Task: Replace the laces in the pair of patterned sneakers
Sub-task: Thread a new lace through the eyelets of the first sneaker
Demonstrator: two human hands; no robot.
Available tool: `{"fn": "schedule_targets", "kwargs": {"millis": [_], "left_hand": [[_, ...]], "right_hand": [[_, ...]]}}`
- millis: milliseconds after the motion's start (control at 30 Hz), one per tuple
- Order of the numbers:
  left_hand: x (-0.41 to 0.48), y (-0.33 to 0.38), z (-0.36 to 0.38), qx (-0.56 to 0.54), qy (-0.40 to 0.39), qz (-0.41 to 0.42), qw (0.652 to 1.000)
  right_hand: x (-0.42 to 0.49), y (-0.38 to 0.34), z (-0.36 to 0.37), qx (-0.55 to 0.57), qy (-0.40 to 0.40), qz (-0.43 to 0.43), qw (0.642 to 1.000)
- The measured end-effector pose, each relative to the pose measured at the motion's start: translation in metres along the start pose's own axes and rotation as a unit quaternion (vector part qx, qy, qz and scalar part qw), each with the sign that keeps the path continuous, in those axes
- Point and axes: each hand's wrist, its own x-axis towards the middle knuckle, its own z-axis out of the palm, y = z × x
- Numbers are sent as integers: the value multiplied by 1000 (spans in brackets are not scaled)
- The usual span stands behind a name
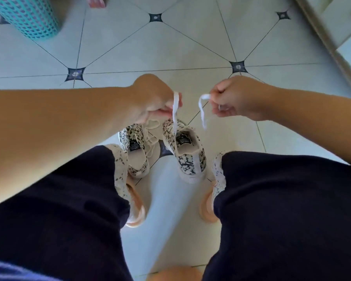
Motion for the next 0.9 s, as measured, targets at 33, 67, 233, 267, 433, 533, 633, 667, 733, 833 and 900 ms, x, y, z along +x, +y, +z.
{"fn": "schedule_targets", "kwargs": {"millis": [33,67,233,267,433,533,633,667,733,833,900], "left_hand": [[-2,1,-2,-37,6,9,999],[-3,1,-4,-64,17,20,998],[-9,-13,-8,-55,16,16,998],[-8,-14,-6,-62,19,18,998],[-1,-5,7,-73,3,37,997],[13,6,5,-56,-3,42,998],[27,14,-1,-17,-27,41,999],[32,14,-2,1,-35,34,999],[43,9,-3,25,-49,17,998],[64,-9,-6,17,-67,-23,997],[80,-26,-5,32,-80,-73,994]], "right_hand": [[-1,-1,-2,27,17,-4,999],[-2,-3,-4,34,27,-11,999],[-7,-6,-4,27,37,-18,999],[-6,-6,-4,15,44,-19,999],[4,-5,4,-20,65,-33,997],[16,-7,-2,7,65,-46,997],[30,-7,-6,27,55,-54,997],[34,-6,-6,37,54,-53,996],[43,2,-4,51,37,-48,997],[60,26,8,67,-4,-14,998],[75,47,18,78,-19,30,996]]}}
